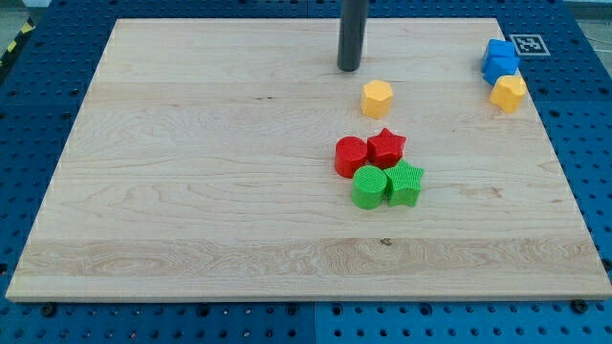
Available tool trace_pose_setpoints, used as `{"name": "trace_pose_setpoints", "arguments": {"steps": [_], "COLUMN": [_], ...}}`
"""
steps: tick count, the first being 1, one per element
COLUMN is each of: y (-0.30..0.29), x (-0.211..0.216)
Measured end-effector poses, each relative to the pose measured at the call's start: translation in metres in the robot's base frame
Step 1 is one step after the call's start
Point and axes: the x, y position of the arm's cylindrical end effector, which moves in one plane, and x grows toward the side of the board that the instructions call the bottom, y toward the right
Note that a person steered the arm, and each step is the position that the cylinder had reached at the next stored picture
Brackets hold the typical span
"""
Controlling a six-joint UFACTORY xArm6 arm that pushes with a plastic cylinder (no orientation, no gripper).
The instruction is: Slightly push the yellow hexagon to the right side of the board
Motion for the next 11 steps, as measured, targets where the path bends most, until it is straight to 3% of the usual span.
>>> {"name": "trace_pose_setpoints", "arguments": {"steps": [1, 2, 5, 11], "y": [-0.019, -0.017, 0.025, 0.067], "x": [0.001, 0.032, 0.079, 0.097]}}
